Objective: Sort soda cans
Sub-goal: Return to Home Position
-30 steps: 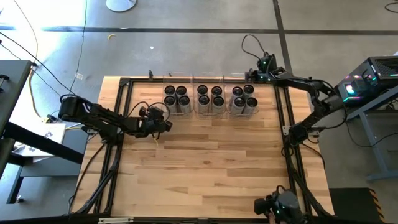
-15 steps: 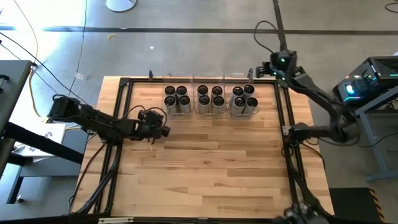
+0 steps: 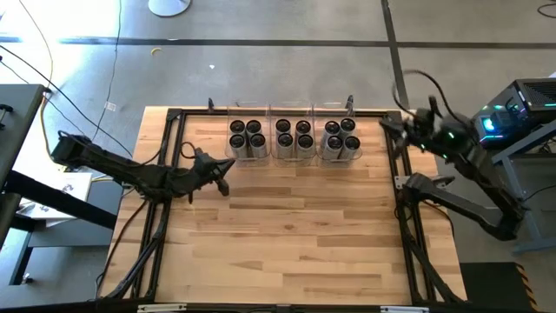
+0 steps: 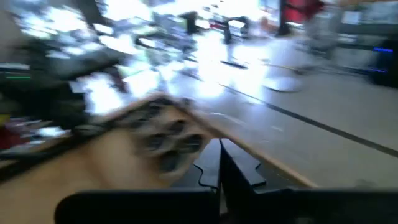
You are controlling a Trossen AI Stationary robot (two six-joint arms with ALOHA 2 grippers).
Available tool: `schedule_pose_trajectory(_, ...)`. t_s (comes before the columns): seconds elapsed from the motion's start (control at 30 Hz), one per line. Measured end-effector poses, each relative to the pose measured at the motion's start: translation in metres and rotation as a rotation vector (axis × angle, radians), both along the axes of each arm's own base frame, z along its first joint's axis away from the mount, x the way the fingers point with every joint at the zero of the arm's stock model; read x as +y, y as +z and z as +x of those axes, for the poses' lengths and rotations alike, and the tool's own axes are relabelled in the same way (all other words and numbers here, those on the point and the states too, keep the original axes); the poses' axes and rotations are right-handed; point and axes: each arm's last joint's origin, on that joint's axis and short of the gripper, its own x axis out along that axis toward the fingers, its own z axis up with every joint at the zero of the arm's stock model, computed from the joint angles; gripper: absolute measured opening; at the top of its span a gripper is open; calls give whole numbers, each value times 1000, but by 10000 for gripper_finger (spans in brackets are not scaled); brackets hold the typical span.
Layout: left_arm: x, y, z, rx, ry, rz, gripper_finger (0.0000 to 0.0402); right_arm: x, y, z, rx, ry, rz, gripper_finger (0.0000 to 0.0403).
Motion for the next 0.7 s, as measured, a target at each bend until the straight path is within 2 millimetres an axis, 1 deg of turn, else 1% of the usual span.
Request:
schedule_pose_trajectory(0.1, -2, 7, 0, -35, -21, 30, 0, 18, -13, -8, -96, 131, 11, 0)
schedule_pose_trajectory(0.2, -2, 9, 0, -45, -25, 38, 0, 24, -40, -9, -204, 198, 30, 0)
schedule_pose_trajectory(0.37, -2, 7, 1, -51, -20, 21, 0, 25, -96, 9, -383, 381, 54, 0)
schedule_pose_trajectory(0.53, -2, 5, 0, -49, -12, -5, 0, 27, -138, 25, -467, 483, -10, 0)
schedule_pose_trajectory(0.63, 1, 3, 1, -32, -15, -13, 0, 30, -154, 29, -476, 528, -64, 0)
schedule_pose_trajectory(0.7, 6, 2, 2, -21, -52, -36, 0, 32, -154, 30, -446, 537, -98, 0)
